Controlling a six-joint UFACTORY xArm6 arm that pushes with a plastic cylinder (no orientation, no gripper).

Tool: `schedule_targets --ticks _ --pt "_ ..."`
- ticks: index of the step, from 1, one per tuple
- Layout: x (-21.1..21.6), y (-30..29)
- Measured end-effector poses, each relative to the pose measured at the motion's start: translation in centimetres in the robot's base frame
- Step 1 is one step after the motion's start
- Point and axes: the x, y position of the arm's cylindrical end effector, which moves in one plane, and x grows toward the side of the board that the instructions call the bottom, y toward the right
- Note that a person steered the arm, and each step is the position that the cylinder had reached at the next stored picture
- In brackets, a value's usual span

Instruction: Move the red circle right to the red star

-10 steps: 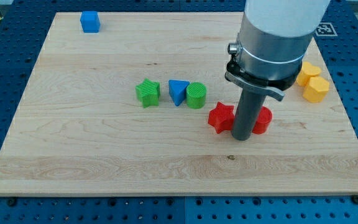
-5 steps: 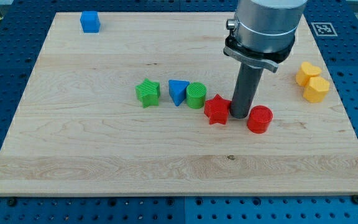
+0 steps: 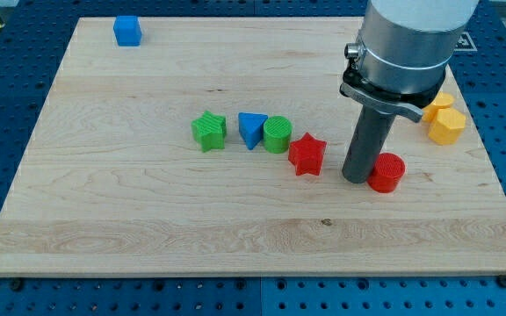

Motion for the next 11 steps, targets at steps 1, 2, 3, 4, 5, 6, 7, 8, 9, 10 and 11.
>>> schedule_targets --ticks 1,2,3,4,5,6,7,8,9,10,11 --pt "0.4 0.0" --pt "0.4 0.4" --pt "0.4 1.3" --pt "0.9 1.3" --pt "1.0 1.3" --pt "1.0 1.3" --pt "1.0 2.1" --pt "1.0 4.2" --pt "1.0 6.6" --pt "0.9 7.9" --pt "1.7 8.6"
